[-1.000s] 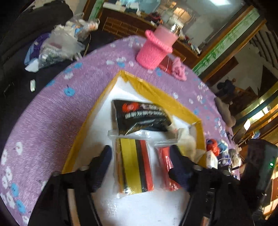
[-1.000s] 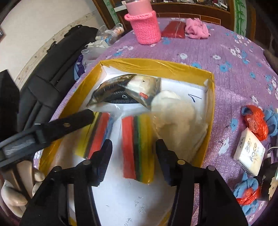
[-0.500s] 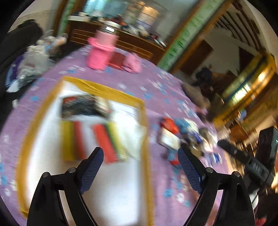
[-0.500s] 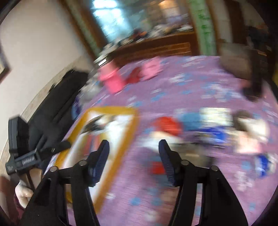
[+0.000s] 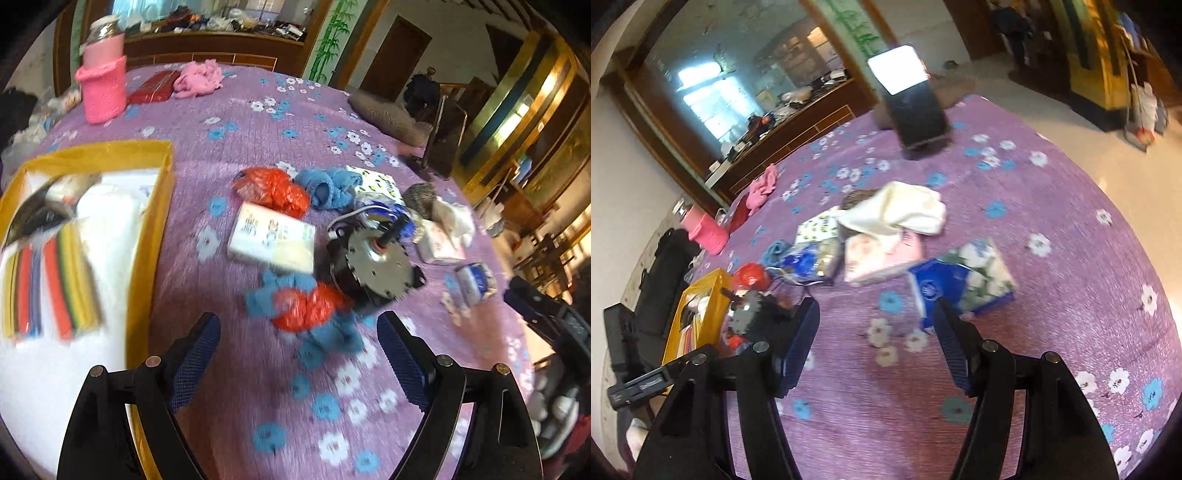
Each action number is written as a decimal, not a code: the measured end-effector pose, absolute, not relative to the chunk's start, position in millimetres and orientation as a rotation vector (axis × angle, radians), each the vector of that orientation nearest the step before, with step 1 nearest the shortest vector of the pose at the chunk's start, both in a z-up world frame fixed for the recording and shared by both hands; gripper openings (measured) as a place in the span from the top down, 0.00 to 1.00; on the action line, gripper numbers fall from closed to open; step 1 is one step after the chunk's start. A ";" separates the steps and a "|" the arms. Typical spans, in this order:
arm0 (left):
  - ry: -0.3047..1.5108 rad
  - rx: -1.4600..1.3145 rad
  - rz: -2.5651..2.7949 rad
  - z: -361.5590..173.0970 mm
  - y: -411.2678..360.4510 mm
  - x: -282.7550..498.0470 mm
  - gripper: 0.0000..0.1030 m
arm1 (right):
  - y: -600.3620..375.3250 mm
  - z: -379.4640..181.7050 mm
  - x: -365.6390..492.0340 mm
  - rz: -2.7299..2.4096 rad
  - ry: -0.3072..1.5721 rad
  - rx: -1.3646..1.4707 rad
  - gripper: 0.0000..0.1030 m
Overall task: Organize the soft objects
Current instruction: 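Grasp the blue knitted cloth with red bag using the left tool while the right grasps the beige cloth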
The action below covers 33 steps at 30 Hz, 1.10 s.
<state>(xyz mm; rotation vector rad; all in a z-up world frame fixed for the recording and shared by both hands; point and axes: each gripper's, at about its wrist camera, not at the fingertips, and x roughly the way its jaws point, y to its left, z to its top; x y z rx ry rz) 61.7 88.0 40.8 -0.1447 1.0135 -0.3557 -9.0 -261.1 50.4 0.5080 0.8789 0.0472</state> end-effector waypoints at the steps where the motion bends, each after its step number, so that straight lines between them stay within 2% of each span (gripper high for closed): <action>1: 0.991 -0.131 -0.372 39.6 80.3 66.3 0.11 | -264.5 48.2 -9.1 0.047 0.881 0.519 0.40; 4: 0.967 -0.071 -0.435 30.8 56.0 75.0 0.15 | -269.5 44.0 -10.1 0.050 0.882 0.538 0.40; 9: 1.040 -0.020 -0.551 13.4 39.9 71.5 0.22 | -270.1 42.1 -12.4 0.065 0.880 0.556 0.40; 10: 1.045 -0.010 -0.584 12.8 37.9 68.4 0.28 | -269.4 41.8 -12.4 0.066 0.881 0.553 0.40; 11: 1.058 -0.010 -0.639 12.3 35.4 64.6 0.40 | -268.5 40.9 -12.1 0.068 0.883 0.551 0.40; 13: 1.084 0.008 -0.780 16.6 28.0 47.7 0.42 | -266.2 38.6 -11.2 0.071 0.891 0.551 0.40; 16: 1.039 0.075 -0.822 29.6 22.8 28.4 0.39 | -264.9 39.2 -12.9 0.076 0.896 0.548 0.40; 18: 1.003 0.095 -0.808 36.8 21.9 24.6 0.31 | -267.2 41.1 -15.1 0.069 0.891 0.543 0.40; 19: 0.972 0.116 -0.781 39.0 20.2 24.4 0.23 | -269.3 41.8 -15.7 0.063 0.889 0.543 0.40; 20: 0.959 0.124 -0.755 39.2 18.5 25.9 0.18 | -272.4 42.4 -16.7 0.052 0.889 0.542 0.40; 27: 1.023 0.111 -0.609 6.5 -8.5 39.3 0.18 | -292.5 42.5 -22.9 -0.009 0.891 0.562 0.40; 30: 1.045 0.112 -0.618 -2.4 -21.5 35.6 0.29 | -296.6 44.0 -21.7 -0.017 0.893 0.559 0.40; 32: 1.042 0.094 -0.641 -1.2 -19.0 31.8 0.52 | -301.4 45.3 -20.5 -0.025 0.890 0.562 0.40; 33: 1.053 0.058 -0.660 0.3 -12.9 29.8 0.52 | -304.0 45.7 -19.7 -0.032 0.890 0.562 0.40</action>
